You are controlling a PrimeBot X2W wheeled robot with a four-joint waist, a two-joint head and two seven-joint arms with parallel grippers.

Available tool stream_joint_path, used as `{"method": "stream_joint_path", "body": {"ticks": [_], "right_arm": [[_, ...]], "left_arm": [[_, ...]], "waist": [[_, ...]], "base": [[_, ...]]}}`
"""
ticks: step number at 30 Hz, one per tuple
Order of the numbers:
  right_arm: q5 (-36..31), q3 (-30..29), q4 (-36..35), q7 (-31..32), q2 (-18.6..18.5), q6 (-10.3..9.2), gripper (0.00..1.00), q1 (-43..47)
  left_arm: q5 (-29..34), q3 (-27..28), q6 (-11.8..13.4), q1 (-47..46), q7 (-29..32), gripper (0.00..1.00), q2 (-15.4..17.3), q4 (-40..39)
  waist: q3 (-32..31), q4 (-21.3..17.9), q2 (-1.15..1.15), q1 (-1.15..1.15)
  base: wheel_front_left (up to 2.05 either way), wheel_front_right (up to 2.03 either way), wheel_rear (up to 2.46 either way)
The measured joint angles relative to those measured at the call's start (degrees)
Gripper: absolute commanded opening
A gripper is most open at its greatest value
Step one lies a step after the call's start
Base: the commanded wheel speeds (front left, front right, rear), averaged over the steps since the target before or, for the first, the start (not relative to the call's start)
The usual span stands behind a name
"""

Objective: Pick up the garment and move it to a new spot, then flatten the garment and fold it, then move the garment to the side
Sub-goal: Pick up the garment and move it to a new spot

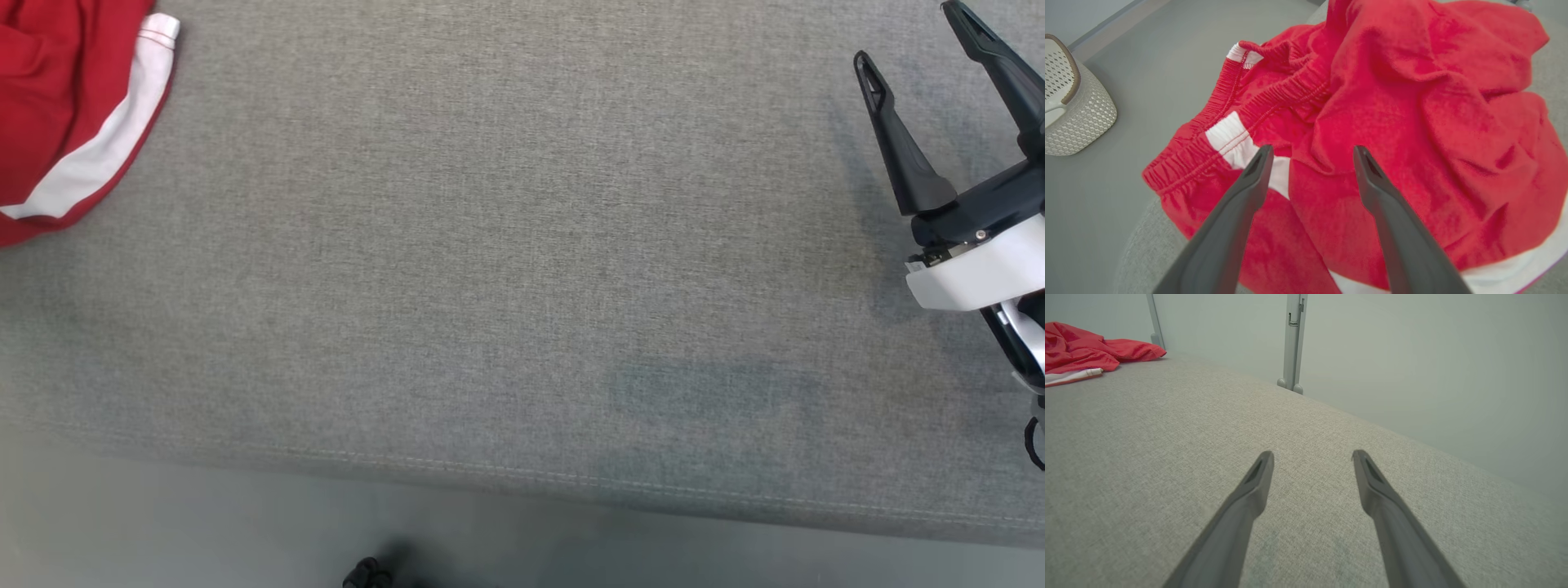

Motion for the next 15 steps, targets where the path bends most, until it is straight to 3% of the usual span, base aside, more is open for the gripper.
{"method": "stream_joint_path", "body": {"ticks": [9, 10, 11, 12, 15], "right_arm": [[0.0, -0.2, -1.5, 1.1, -0.7, 0.0, 1.0, 0.0], [0.0, -0.3, -1.6, 1.1, -0.8, -0.01, 1.0, 0.0], [0.0, -0.5, -1.8, 1.2, -0.9, -0.01, 1.0, 0.0], [0.0, -0.5, -1.9, 1.3, -1.0, -0.01, 1.0, 0.0], [0.0, -0.8, -2.0, 1.3, -1.2, -0.08, 1.0, 0.0]], "left_arm": [[0.0, -0.1, -0.1, -1.6, 1.4, 1.0, 1.0, 1.8], [0.0, -0.1, -0.1, -1.9, 1.4, 0.8, 1.0, 2.0], [0.0, -0.2, -0.1, -2.1, 1.4, 0.7, 1.0, 2.2], [0.0, -0.2, -0.1, -2.2, 1.6, 0.47, 1.0, 2.5], [0.0, -0.2, -0.1, -2.3, 1.9, 0.26, 1.0, 3.2]], "waist": [[1.5, -2.3, 0.0, 0.0], [1.7, -2.4, 0.0, 0.0], [1.9, -2.5, 0.0, 0.0], [2.0, -2.6, 0.0, 0.0], [2.4, -2.8, 0.0, 0.0]], "base": [[0.0, 0.0, 0.0], [0.0, 0.0, 0.0], [0.0, 0.0, 0.0], [0.0, 0.0, 0.0], [0.0, 0.0, 0.0]]}}
